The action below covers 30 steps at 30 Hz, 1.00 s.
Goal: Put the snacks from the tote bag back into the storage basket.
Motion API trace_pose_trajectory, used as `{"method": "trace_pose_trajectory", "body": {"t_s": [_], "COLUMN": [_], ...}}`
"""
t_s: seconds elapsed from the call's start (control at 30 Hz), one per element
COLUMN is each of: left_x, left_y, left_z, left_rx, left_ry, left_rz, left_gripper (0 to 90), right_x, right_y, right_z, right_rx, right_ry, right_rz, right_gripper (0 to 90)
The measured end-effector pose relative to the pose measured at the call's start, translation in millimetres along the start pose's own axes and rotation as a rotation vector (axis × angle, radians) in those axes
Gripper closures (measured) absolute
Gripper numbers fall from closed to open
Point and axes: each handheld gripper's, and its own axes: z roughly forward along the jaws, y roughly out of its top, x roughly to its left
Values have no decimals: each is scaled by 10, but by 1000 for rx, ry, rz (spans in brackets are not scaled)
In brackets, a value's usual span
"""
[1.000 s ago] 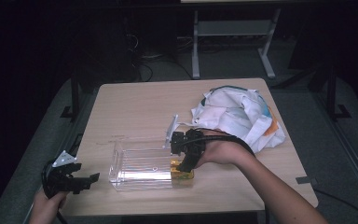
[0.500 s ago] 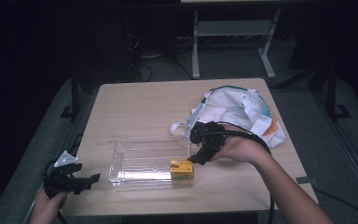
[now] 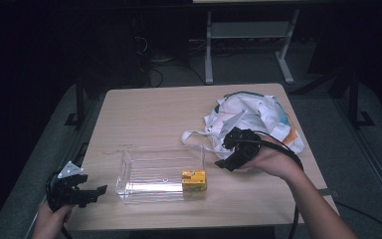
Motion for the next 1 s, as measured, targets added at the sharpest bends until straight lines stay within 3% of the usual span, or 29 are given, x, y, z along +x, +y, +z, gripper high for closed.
{"method": "trace_pose_trajectory", "body": {"t_s": [0.37,0.53,0.87,1.0], "left_x": [8,10,0,-2], "left_y": [-4,-4,-5,-5], "left_z": [-4,-6,1,2], "left_rx": [6,10,11,13], "left_ry": [2,3,3,3], "left_rz": [-2,1,-1,-1], "left_gripper": [138,138,138,138], "right_x": [-112,-131,-144,-136], "right_y": [-411,-589,-990,-1112], "right_z": [29,48,78,86], "right_rx": [-54,-77,-143,-146], "right_ry": [-71,-74,-82,-106], "right_rz": [107,180,261,294], "right_gripper": [324,299,221,195]}}
